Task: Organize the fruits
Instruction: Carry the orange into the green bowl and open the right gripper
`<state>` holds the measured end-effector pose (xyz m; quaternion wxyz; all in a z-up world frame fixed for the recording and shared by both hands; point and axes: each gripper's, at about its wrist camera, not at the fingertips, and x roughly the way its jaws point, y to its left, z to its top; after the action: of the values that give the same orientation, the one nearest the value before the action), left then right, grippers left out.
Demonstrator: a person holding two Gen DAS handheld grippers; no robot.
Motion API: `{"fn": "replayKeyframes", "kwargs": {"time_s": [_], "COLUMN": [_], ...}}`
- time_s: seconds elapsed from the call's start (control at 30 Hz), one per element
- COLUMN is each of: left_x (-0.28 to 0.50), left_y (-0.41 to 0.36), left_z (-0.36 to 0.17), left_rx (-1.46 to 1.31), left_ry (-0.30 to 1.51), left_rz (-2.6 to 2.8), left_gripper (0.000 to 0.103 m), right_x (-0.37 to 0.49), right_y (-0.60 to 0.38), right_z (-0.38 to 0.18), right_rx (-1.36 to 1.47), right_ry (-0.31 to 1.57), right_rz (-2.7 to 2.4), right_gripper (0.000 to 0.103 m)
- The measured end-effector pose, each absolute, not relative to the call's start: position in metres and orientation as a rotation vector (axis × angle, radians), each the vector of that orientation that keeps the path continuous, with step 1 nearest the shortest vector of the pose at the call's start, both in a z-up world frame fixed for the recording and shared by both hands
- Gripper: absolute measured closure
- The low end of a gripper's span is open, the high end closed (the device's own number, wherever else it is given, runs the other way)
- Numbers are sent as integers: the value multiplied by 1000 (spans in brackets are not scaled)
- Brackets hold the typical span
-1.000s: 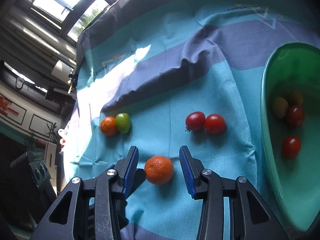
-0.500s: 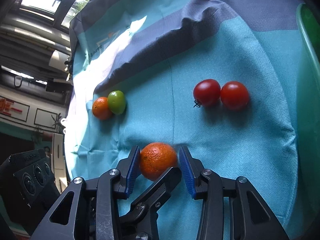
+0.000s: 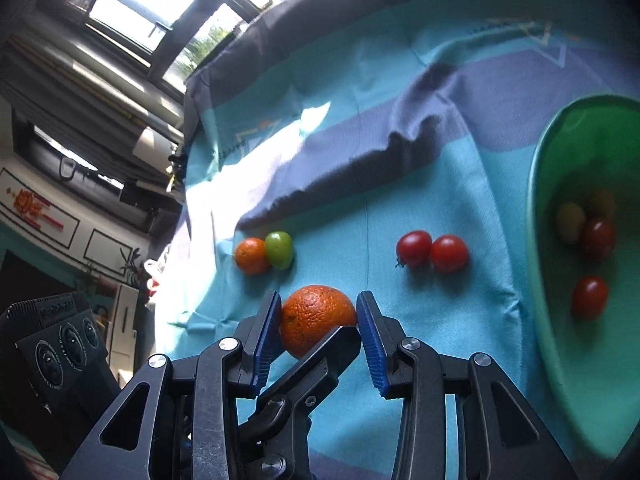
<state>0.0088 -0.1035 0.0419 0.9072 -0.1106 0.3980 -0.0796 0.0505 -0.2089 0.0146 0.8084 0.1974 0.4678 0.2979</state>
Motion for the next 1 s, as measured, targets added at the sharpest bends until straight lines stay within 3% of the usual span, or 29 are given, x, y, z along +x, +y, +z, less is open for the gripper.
{"fn": "replayKeyframes", "kwargs": {"time_s": [0.4,1.0], "left_x": [27,62], "left_y": [-194,-267], "left_z": [75,37], "left_rx": [-69,13], "left_ry": [730,865], "left_rz": [-367,-507], "left_gripper": [61,61], "right_x": [42,57], "right_y": [-310,-375], "right_z": [48,12], "right_rx": [549,589], "right_ry": [795,890], "right_rz": [502,310], "right_gripper": [61,61]}}
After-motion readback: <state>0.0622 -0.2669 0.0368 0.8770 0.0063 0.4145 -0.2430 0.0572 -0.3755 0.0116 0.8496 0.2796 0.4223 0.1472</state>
